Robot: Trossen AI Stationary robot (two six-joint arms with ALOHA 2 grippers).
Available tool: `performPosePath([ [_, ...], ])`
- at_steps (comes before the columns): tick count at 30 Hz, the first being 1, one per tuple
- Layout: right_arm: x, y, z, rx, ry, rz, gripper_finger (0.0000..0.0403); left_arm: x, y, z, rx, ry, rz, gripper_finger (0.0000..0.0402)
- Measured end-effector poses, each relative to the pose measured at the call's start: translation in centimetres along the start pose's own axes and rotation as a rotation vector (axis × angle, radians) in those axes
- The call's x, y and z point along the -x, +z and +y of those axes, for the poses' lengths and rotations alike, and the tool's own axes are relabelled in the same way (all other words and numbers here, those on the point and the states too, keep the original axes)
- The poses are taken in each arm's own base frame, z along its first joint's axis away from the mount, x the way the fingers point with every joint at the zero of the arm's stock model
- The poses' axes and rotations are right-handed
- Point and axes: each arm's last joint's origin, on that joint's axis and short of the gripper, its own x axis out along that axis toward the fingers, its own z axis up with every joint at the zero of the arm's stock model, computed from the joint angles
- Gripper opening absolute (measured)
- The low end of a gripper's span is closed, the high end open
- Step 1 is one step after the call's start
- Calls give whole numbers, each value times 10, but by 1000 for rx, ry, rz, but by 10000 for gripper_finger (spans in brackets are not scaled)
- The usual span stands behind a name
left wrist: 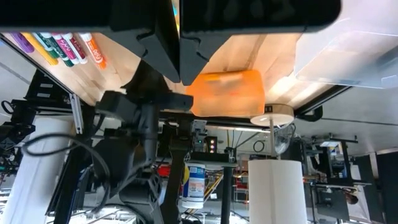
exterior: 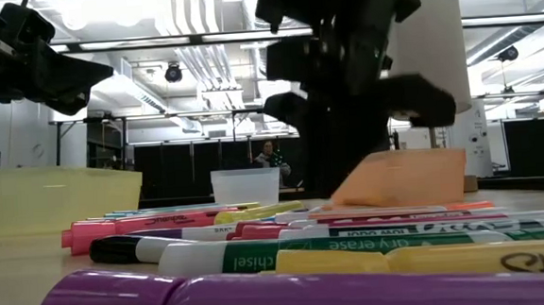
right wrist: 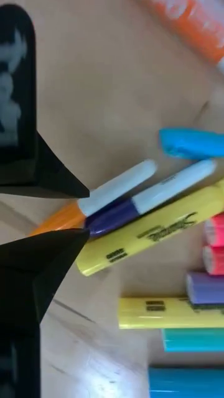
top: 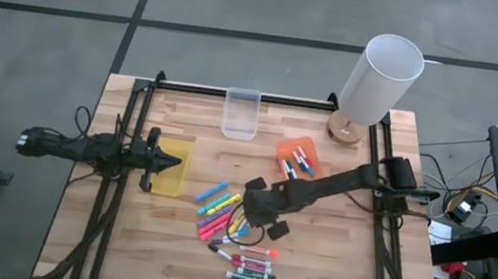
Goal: Pick & Place Markers
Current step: Put the small orange marker into the orange bin
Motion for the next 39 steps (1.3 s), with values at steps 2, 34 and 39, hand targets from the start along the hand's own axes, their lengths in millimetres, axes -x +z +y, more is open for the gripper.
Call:
performPosePath([
  [2, -6, -1, 0, -1, 4, 13, 79, 0, 0, 0, 0, 0, 0, 0],
  [34, 51, 22, -18, -235, -52, 136, 38, 0, 0, 0, 0, 0, 0, 0],
  [39, 85, 12, -31, -342, -209, 163, 38, 0, 0, 0, 0, 0, 0, 0],
])
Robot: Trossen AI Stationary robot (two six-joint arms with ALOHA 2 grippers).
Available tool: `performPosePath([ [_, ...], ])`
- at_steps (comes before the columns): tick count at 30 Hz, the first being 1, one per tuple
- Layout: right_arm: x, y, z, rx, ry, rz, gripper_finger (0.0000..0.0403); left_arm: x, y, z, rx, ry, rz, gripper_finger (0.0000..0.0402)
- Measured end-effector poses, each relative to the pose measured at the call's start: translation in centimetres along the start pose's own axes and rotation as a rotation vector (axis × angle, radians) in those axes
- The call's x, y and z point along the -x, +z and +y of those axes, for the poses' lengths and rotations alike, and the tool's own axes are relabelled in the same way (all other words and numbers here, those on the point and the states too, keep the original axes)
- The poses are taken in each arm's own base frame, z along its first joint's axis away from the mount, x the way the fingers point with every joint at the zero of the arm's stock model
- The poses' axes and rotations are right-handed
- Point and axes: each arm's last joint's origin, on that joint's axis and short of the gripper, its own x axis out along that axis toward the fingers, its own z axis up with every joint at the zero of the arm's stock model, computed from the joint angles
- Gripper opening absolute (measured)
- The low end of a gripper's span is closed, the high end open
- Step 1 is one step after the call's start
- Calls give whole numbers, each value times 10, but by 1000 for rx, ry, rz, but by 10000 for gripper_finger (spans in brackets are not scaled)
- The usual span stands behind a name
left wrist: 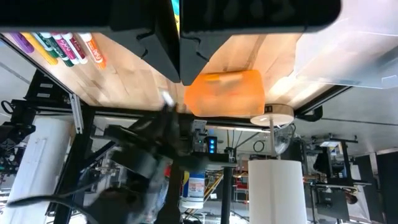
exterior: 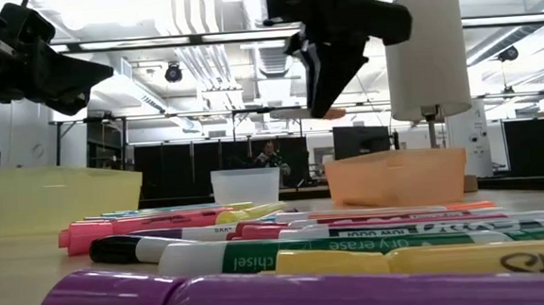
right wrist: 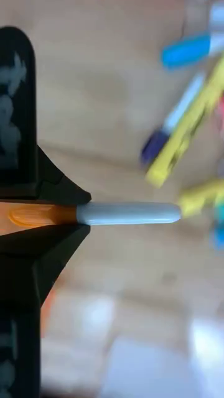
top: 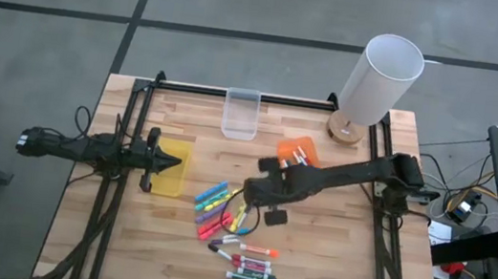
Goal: Pick & Place Markers
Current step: Put the small orange marker into the orange bin
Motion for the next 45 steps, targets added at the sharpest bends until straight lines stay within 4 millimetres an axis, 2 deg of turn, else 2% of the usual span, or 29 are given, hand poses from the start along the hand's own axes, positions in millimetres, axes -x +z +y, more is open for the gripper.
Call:
performPosePath([
  [6, 19, -26, -32, -214, -100, 112, 38, 0, 0, 0, 0, 0, 0, 0],
  [12, 20, -51, -64, -419, -128, 156, 38, 0, 0, 0, 0, 0, 0, 0],
  [15, 14, -67, -81, -483, -141, 194, 38, 0, 0, 0, 0, 0, 0, 0],
  [21, -15, -91, -102, -552, -129, 256, 38, 0, 0, 0, 0, 0, 0, 0],
  [28, -43, -109, -102, -610, -28, 272, 38, 0, 0, 0, 0, 0, 0, 0],
  [45, -67, -124, -92, -639, -11, 266, 48, 0, 0, 0, 0, 0, 0, 0],
])
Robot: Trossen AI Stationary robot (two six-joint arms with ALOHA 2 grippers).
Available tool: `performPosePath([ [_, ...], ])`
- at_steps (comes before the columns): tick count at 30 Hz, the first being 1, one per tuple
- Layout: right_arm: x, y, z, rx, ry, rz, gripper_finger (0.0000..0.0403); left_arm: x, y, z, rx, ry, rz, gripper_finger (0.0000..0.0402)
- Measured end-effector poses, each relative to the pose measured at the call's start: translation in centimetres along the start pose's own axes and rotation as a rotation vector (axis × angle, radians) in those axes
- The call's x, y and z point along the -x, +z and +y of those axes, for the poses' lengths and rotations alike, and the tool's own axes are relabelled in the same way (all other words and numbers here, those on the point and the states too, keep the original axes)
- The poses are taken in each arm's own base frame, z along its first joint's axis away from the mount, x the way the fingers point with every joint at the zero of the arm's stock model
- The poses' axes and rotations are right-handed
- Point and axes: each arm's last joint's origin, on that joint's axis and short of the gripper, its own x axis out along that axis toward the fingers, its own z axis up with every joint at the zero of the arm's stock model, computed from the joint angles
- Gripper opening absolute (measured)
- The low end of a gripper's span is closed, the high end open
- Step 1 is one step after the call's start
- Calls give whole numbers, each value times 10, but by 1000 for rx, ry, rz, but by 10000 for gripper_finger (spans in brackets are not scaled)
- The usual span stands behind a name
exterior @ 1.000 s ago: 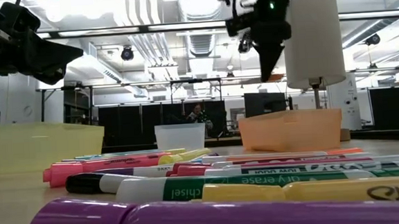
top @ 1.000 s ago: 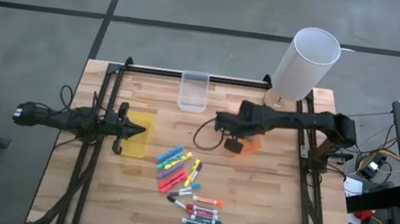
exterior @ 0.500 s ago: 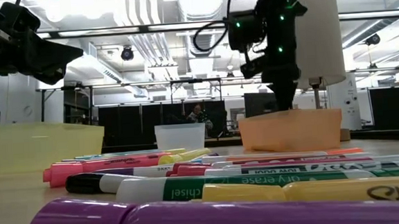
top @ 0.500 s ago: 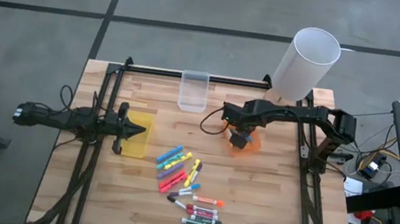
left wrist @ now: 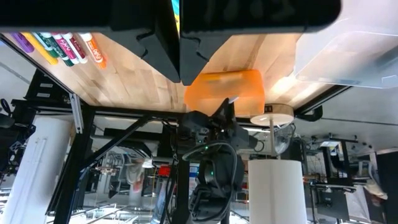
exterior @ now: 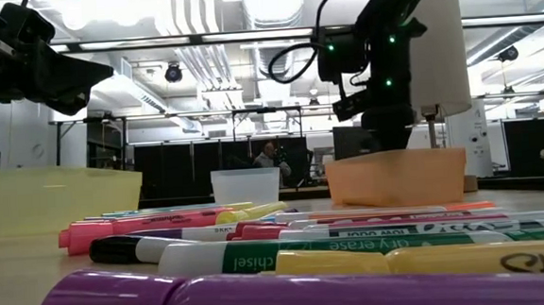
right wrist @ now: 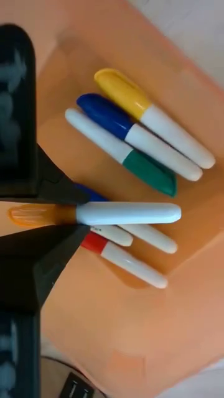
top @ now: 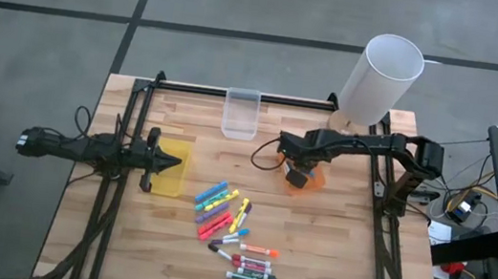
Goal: Pick & Place Markers
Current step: Put the small orange marker into the orange bin, then put the top small violet marker into the orange bin
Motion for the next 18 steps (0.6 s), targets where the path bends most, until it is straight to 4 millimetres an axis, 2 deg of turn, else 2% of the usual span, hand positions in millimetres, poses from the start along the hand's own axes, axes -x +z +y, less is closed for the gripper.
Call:
performPosePath([
  [6, -1, 0, 0, -3, -3, 1, 102, 0, 0, 0, 0, 0, 0, 0],
  [10, 6, 5, 0, -4, 2, -22, 129, 0, 0, 0, 0, 0, 0, 0],
  [18, 38, 13, 1, 39, 37, -75, 136, 0, 0, 0, 0, 0, 0, 0],
])
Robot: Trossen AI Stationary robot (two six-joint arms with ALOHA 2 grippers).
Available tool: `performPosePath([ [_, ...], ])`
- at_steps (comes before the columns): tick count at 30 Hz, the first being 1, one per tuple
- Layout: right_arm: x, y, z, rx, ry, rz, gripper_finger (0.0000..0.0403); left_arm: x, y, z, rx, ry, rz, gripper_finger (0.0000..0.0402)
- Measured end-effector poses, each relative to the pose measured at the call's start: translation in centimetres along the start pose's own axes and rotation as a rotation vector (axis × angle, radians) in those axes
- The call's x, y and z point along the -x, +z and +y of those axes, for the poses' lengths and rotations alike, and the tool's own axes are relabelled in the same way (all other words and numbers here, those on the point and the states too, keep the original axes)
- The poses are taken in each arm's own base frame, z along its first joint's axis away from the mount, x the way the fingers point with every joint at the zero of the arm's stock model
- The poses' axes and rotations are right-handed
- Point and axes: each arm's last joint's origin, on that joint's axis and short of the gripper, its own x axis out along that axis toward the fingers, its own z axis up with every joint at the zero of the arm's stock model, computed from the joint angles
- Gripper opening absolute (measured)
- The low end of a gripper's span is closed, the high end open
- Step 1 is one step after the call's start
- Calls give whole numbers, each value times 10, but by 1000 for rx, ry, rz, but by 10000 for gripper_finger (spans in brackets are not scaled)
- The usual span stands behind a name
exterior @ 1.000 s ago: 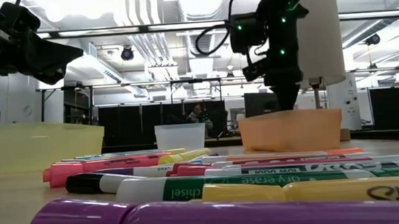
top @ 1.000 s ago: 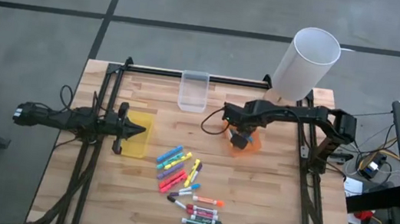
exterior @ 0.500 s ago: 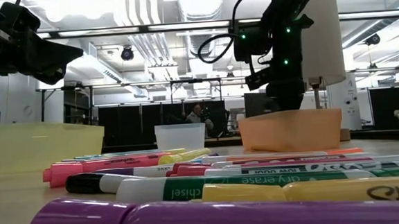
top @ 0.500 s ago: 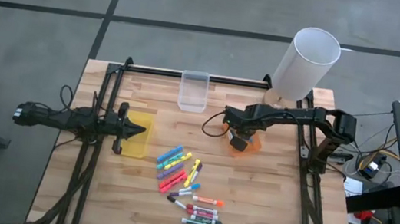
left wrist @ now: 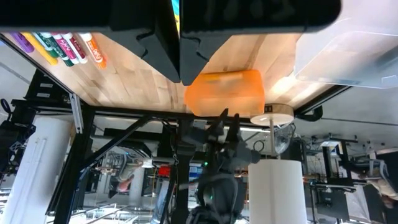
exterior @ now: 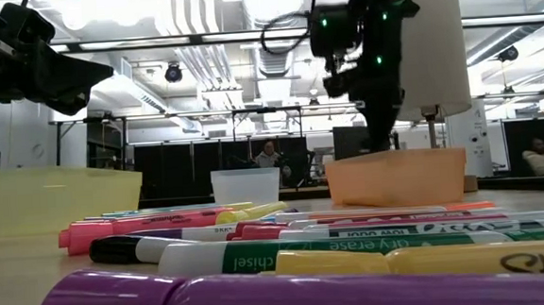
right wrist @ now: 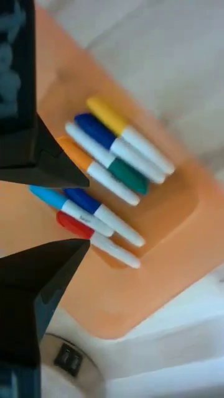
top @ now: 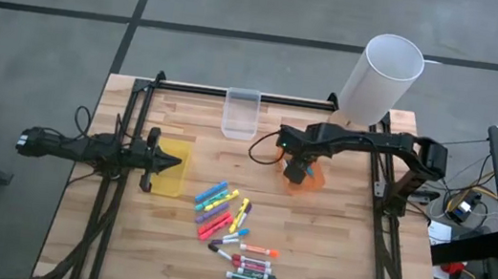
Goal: Pick & Place Markers
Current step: Put the top small violet marker into the orange bin
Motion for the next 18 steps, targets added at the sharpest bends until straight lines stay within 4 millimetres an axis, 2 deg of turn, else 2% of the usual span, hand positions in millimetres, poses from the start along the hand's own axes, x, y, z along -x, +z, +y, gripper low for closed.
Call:
performPosePath([
  [6, 16, 3, 28, 268, 119, -106, 123, 0, 0, 0, 0, 0, 0, 0],
  [13, 28, -2, 78, 636, 272, -259, 109, 0, 0, 0, 0, 0, 0, 0],
  [18, 39, -4, 110, 733, 316, -412, 100, 0, 0, 0, 0, 0, 0, 0],
])
